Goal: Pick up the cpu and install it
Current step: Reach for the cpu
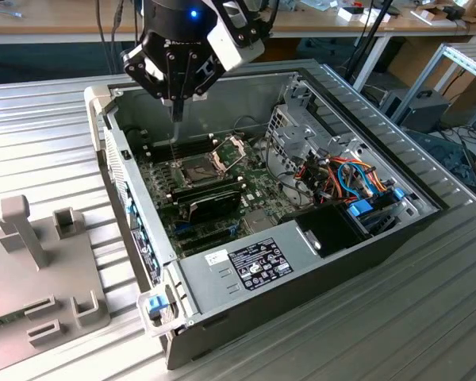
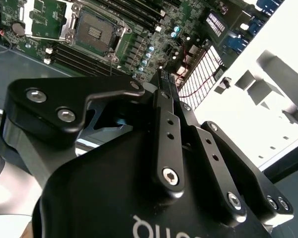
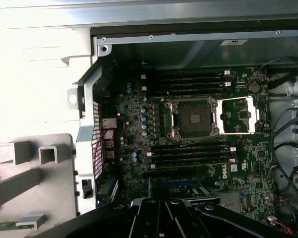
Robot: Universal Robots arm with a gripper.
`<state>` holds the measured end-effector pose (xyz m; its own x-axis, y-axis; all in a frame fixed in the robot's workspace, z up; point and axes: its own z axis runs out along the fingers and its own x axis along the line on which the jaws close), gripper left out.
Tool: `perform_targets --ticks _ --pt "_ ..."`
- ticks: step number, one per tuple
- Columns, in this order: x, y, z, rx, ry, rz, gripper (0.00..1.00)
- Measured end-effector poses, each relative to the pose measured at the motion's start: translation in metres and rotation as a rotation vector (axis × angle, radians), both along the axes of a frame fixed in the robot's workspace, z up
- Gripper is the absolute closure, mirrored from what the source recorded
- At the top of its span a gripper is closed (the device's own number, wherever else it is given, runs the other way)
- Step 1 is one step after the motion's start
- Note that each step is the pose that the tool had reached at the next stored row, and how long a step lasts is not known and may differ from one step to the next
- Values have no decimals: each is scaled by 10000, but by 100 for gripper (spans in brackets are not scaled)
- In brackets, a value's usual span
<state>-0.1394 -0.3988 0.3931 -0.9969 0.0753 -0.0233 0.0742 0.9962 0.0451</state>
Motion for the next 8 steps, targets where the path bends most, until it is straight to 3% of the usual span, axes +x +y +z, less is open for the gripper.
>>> perform_targets --ticks 8 --pt "-63 0 0 0 0 1 89"
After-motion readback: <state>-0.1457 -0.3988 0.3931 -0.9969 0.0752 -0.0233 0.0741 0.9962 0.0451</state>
